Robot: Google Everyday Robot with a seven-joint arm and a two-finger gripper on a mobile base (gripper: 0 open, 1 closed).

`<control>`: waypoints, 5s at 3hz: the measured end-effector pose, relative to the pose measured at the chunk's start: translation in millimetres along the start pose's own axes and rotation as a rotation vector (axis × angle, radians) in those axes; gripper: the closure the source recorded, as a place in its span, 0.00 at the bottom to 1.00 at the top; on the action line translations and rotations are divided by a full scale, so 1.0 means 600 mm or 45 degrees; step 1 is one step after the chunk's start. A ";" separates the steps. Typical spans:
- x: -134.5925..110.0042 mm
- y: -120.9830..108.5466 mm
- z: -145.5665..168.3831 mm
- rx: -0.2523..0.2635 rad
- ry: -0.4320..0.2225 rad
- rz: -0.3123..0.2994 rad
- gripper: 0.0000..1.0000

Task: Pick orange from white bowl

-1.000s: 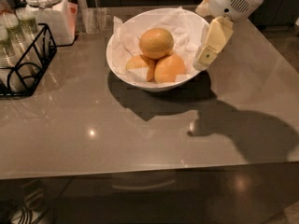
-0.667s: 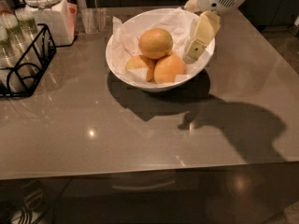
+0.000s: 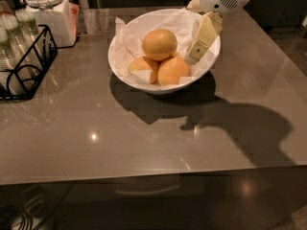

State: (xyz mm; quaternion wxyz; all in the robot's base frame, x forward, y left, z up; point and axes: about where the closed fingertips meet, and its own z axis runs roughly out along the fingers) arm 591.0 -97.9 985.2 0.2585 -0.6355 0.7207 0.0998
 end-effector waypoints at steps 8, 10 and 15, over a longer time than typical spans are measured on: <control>-0.045 -0.048 0.163 -0.204 -0.045 -0.059 0.42; -0.048 -0.049 0.165 -0.200 -0.052 -0.061 0.89; 0.001 0.171 -0.039 0.028 -0.390 0.032 1.00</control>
Offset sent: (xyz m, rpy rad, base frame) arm 0.0484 0.0809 -0.0233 0.0772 0.0735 0.2053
